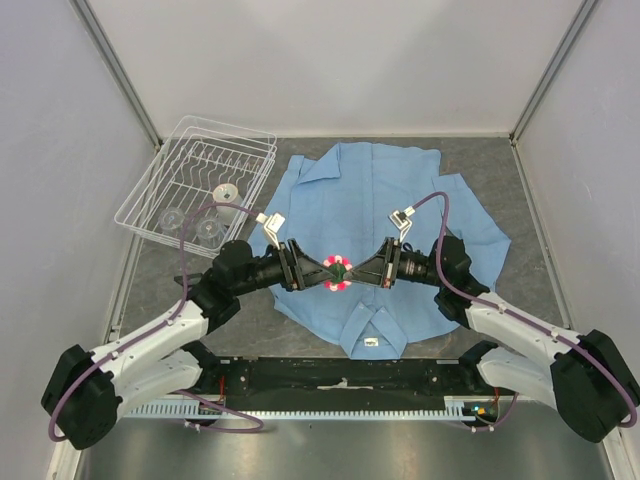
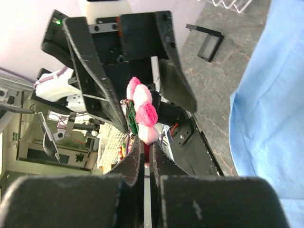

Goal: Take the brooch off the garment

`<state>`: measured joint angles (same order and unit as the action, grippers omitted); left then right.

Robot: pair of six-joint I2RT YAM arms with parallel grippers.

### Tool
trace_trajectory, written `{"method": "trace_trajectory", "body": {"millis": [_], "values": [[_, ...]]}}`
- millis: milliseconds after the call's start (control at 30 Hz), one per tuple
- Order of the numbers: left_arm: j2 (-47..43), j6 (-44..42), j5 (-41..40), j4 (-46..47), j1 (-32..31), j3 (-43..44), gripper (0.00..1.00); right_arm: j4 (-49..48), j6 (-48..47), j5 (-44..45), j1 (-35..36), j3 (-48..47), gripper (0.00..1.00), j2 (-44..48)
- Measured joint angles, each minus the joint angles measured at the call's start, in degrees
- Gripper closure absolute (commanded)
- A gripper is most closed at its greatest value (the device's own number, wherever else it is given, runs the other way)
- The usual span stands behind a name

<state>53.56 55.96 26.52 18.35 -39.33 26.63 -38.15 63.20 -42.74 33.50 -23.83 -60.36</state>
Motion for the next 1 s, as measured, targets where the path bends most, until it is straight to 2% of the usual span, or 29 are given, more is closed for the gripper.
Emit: {"method": "trace_trajectory", "body": {"millis": [167, 433, 567, 600, 800, 1000], "values": [[0.33, -1.01, 1.40, 1.84, 0.04, 0.04, 0.37, 5.25, -2.23, -0.81, -0.31, -0.22, 1.00, 0.07], [1.03, 0.31, 3.93, 9.09, 0.04, -2.12, 0.64, 7.43, -3.48, -1.18, -0.50, -1.09, 1.00, 0.33], [1.40, 1.20, 4.20, 10.78, 0.04, -3.10, 0.85, 7.56, -3.48, -1.18, -0.50, -1.09, 1.00, 0.37], [1.40, 1.44, 4.20, 11.04, 0.04, -3.15, 0.96, 7.56, -3.45, -1.20, -0.50, -1.09, 1.00, 0.37], [1.66, 2.10, 4.66, 12.72, 0.04, -3.48, 0.98, 7.19, -2.71, -1.40, -0.63, -1.09, 0.71, 0.42], [2.32, 2.67, 5.35, 15.15, 0.09, -3.65, 0.98, 4.50, -0.96, -1.42, -0.61, -1.09, 0.67, 0.37]]}}
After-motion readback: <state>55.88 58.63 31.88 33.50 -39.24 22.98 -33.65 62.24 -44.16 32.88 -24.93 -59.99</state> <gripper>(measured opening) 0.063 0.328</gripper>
